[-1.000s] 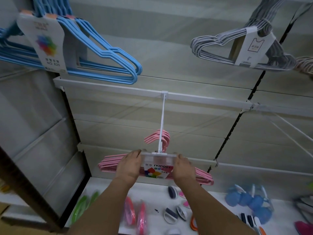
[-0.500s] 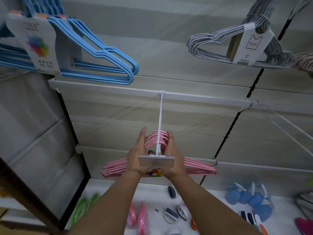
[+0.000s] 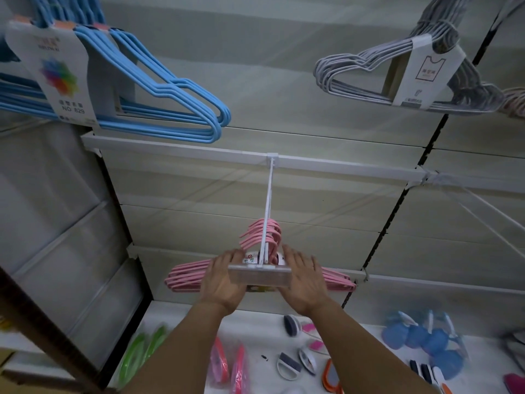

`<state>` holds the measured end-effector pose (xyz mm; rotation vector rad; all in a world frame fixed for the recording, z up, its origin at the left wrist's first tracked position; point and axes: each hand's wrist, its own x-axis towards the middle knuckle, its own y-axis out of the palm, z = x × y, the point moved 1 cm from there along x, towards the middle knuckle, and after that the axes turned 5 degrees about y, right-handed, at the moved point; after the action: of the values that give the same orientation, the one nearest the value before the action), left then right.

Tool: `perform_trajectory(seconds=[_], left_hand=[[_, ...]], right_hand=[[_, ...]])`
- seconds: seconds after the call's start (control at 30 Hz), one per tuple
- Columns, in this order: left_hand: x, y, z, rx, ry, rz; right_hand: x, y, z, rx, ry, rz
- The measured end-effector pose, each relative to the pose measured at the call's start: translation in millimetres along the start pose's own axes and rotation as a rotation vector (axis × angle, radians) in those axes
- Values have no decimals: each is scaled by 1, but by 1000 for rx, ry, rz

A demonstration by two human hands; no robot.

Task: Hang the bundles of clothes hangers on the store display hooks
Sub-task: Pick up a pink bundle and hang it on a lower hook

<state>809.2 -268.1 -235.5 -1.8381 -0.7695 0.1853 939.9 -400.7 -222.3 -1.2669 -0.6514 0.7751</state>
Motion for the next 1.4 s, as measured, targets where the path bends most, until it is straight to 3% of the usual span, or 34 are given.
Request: perform_trajectory(seconds=[0.07, 0.23, 0.77, 1.17, 1.4], left_hand=[[4, 8, 6, 116, 50, 14], [29, 5, 8, 149, 80, -29], [96, 3, 3, 111, -8, -31], [69, -13, -14, -36, -89, 85], [22, -24, -18, -165, -221, 154]], right_hand=[[4, 4, -1, 34, 22, -28], [29, 1, 0, 128, 51, -65], [101, -12, -1, 171, 231, -28], [71, -45, 5, 219, 308, -52], [18, -65, -10, 305, 482, -8]])
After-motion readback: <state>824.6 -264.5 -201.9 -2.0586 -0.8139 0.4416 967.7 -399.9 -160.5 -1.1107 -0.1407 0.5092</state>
